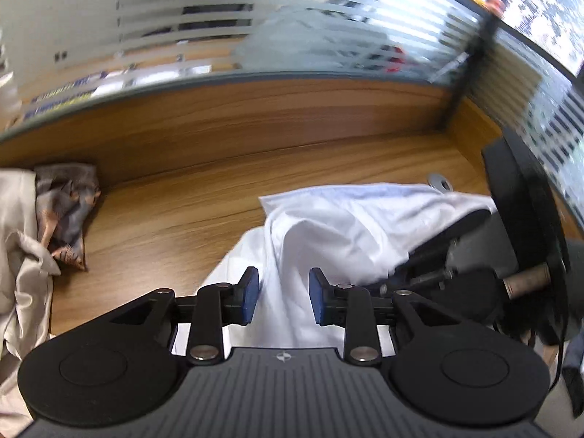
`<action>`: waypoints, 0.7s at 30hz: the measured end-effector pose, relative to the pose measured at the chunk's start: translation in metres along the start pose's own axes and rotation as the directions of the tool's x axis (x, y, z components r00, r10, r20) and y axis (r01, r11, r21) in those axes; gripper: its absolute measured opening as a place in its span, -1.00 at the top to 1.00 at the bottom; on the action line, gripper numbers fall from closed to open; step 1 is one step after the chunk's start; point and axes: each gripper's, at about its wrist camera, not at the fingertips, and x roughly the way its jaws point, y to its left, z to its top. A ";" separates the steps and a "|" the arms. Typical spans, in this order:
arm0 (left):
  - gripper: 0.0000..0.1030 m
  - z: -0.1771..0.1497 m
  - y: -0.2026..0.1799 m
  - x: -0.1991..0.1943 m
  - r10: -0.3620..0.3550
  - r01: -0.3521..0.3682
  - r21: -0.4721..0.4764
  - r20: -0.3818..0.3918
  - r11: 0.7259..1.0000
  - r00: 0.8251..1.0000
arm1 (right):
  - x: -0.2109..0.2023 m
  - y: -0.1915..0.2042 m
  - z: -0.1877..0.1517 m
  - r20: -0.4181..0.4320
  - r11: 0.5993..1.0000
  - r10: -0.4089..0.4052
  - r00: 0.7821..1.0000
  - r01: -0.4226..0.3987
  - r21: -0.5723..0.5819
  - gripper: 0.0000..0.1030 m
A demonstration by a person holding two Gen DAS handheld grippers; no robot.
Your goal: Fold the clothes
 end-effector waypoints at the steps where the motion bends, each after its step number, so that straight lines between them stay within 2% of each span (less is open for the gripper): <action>1: 0.32 -0.001 -0.006 0.002 -0.003 0.003 0.012 -0.006 1.000 1.000 | -0.002 -0.003 -0.003 0.005 1.000 -0.008 1.000 0.008 0.011 0.96; 6: 0.24 -0.002 -0.026 0.035 -0.029 0.033 0.049 -0.082 0.998 0.996 | 0.001 -0.017 -0.009 -0.001 0.999 0.002 1.000 -0.001 0.045 0.96; 12: 0.21 -0.004 -0.024 0.090 -0.012 0.010 -0.012 -0.218 1.000 0.976 | 0.003 -0.021 -0.018 -0.015 0.998 0.019 1.000 -0.018 0.056 0.95; 15: 0.10 -0.004 -0.020 0.107 -0.017 0.004 -0.052 -0.256 0.999 0.966 | 0.004 -0.024 -0.023 -0.021 0.998 0.022 1.000 -0.020 0.066 0.95; 16: 0.09 -0.003 -0.019 0.111 -0.028 0.008 -0.074 -0.269 0.997 0.963 | 0.005 -0.026 -0.025 -0.021 0.996 0.026 0.999 -0.024 0.088 0.95; 18: -0.09 0.000 -0.016 0.114 -0.058 0.023 -0.127 -0.281 0.992 0.958 | 0.007 -0.034 -0.027 -0.013 0.987 0.044 0.999 -0.041 0.156 0.95; 21: -0.26 0.003 -0.018 0.120 -0.077 0.026 -0.172 -0.293 0.985 0.953 | 0.004 -0.048 -0.034 0.017 0.960 0.083 0.996 -0.084 0.269 0.94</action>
